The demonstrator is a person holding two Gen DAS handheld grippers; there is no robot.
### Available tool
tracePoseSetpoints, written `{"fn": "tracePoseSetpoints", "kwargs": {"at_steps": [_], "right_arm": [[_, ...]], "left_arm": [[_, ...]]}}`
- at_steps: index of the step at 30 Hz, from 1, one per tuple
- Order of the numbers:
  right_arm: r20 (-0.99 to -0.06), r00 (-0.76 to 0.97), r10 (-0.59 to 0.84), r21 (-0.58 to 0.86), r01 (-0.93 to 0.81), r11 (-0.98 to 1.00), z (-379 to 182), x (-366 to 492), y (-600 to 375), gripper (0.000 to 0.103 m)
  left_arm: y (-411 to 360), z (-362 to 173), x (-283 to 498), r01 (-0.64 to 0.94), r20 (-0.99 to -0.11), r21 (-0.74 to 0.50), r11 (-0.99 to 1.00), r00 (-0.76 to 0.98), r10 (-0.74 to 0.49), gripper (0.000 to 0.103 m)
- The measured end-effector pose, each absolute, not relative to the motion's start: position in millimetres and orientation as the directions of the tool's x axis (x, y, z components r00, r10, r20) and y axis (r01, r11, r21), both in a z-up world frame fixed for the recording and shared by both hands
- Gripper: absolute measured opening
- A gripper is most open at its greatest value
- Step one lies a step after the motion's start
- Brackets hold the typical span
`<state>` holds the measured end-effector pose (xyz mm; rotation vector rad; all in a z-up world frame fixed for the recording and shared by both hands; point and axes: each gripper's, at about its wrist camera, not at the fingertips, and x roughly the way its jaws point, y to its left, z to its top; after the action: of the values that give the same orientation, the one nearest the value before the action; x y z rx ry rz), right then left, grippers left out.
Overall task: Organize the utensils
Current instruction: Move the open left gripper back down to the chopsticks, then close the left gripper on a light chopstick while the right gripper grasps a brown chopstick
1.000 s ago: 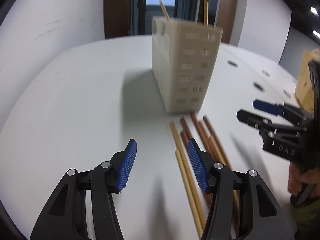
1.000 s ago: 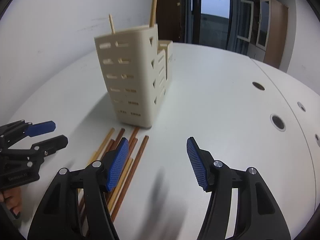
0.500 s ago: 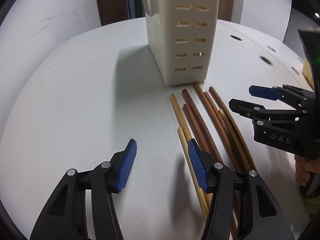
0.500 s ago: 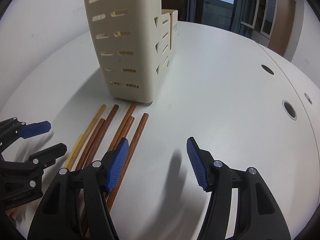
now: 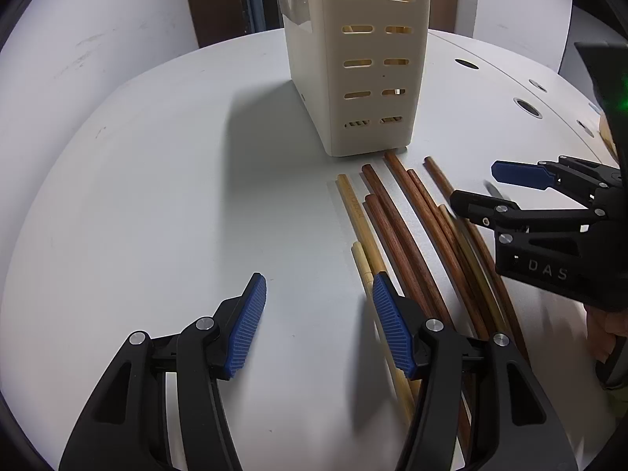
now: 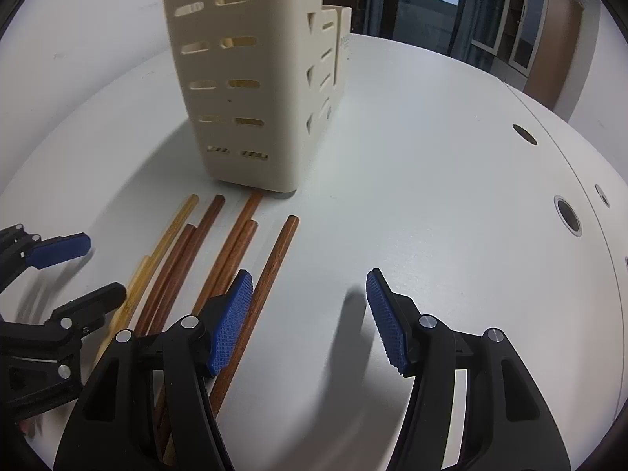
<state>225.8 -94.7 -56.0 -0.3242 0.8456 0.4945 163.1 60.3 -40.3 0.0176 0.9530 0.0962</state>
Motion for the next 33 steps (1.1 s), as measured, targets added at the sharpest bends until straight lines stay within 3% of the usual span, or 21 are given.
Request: {"fn": "tracePoseSetpoints", "kwargs": {"at_steps": [13, 23, 30, 31, 33], "right_arm": [[-0.793, 0.536, 0.29, -0.054, -0.535, 0.843, -59.0, 228.0, -98.0, 0.06], [-0.797, 0.528, 0.295, -0.037, -0.529, 0.848, -56.8, 233.2, -106.0, 0.035], [-0.796, 0.525, 0.301, -0.034, -0.536, 0.844, -56.5, 230.9, -106.8, 0.028], [-0.797, 0.523, 0.303, -0.032, -0.537, 0.843, -56.4, 231.4, -106.6, 0.028], [-0.801, 0.517, 0.301, -0.032, -0.539, 0.842, -55.9, 233.3, -105.9, 0.025]], "left_arm": [[56.1, -39.4, 164.6, -0.061, -0.813, 0.063, 0.996, 0.576, 0.087, 0.056], [68.0, -38.9, 166.7, -0.079, -0.826, -0.014, 0.997, 0.562, 0.033, 0.055], [59.7, -44.8, 169.0, -0.062, -0.836, 0.005, 0.998, 0.548, 0.038, 0.056], [59.5, -44.3, 170.1, -0.064, -0.837, -0.001, 0.998, 0.546, 0.034, 0.055], [58.1, -43.2, 172.6, -0.06, -0.84, 0.006, 0.998, 0.541, 0.037, 0.036]]}}
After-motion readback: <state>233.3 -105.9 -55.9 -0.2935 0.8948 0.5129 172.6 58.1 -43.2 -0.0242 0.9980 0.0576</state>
